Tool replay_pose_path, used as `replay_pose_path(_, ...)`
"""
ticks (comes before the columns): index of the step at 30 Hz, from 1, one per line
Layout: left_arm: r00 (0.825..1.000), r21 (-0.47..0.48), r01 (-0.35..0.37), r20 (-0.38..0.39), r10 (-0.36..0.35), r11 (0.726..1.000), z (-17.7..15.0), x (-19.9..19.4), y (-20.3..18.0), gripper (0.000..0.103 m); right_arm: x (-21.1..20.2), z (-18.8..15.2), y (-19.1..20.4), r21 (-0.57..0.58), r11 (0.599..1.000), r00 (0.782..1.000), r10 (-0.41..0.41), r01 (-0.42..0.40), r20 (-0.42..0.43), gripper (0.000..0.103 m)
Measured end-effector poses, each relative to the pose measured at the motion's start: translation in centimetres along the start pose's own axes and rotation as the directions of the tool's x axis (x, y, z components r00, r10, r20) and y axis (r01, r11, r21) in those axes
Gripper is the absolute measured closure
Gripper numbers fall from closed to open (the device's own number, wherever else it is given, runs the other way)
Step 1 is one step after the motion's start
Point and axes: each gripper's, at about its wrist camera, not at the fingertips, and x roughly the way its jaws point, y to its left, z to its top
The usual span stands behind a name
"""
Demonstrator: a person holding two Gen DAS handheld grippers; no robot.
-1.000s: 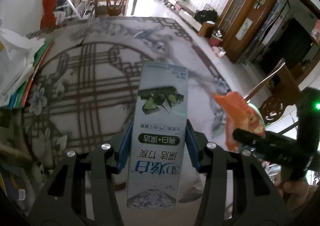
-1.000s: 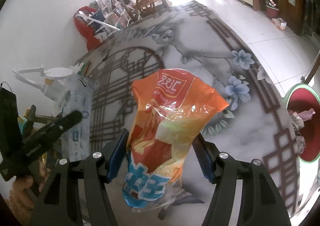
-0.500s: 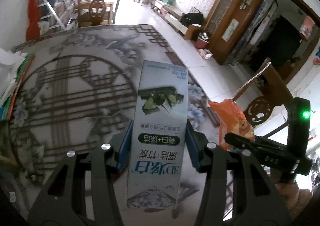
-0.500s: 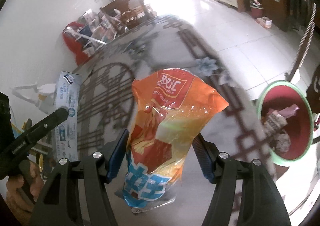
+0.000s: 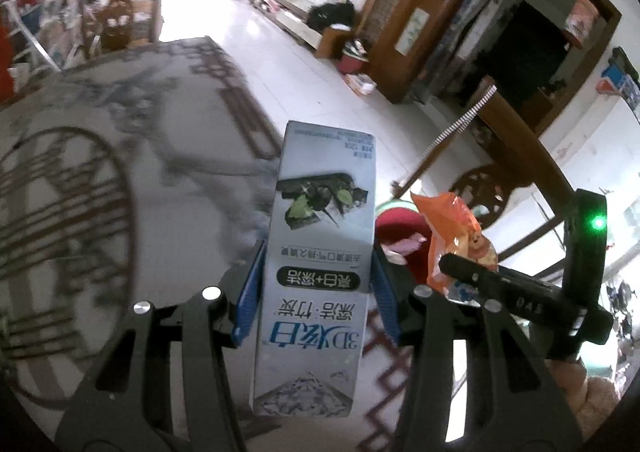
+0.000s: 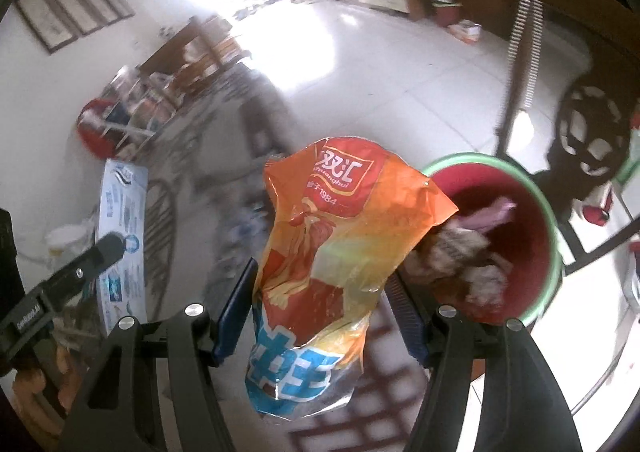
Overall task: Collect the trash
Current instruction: 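Lift and carry the milk carton and orange bag to the red bucket, then open both tools to drop the carton and bag into the bucket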
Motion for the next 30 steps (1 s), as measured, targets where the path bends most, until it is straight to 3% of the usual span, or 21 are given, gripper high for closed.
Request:
replay_pose_path(8, 0.994, 0.081, 0.076, -0.082, -0.069, 0.994, 1.0, 6.2, -6.4, 0.055, -1.1, 0.7, -7.0, 0.103, 0.993, 0.998, -0.066, 0.065, 0.004, 0.041)
replay_pose_path(14, 0.988, 0.130, 0.114, -0.115, -0.099, 0.985, 1.9, 8.9, -9.7, 0.055, -1.5, 0.8, -9.9, 0.152, 0.984, 0.996, -0.093, 0.091, 0.002, 0.040)
replay_pose_path(16, 0.988, 0.145, 0.118, -0.112, -0.102, 0.982, 2.1, 9.2, -10.3, 0.052, -1.5, 1.0, -10.4, 0.160, 0.983, 0.996, -0.090, 0.088, 0.005, 0.038)
replay_pose_path(18, 0.988, 0.154, 0.130, -0.103, -0.115, 0.979, 2.5, 9.2, -10.6, 0.033, -1.4, 1.2, -10.8, 0.171, 0.981, 0.995, -0.096, 0.092, 0.013, 0.023)
replay_pose_path(19, 0.989, 0.155, 0.129, -0.094, -0.116, 0.979, 2.6, 9.1, -10.7, 0.030, -1.5, 1.3, -10.9, 0.174, 0.980, 0.995, -0.099, 0.095, 0.019, 0.023)
replay_pose_path(26, 0.992, 0.133, 0.127, -0.021, -0.126, 0.983, 3.2, 6.8, -8.9, 0.012, -1.3, 1.8, -9.7, 0.166, 0.982, 0.994, -0.101, 0.094, 0.035, 0.015)
replay_pose_path(27, 0.992, 0.128, 0.124, -0.003, -0.125, 0.984, 3.3, 6.1, -8.3, 0.011, -1.4, 1.8, -9.1, 0.158, 0.982, 0.993, -0.111, 0.103, 0.045, 0.009)
replay_pose_path(30, 0.992, 0.122, 0.115, 0.041, -0.121, 0.986, 3.5, 4.1, -6.6, 0.009, -2.0, 1.9, -6.8, 0.134, 0.986, 0.990, -0.113, 0.102, 0.083, 0.008)
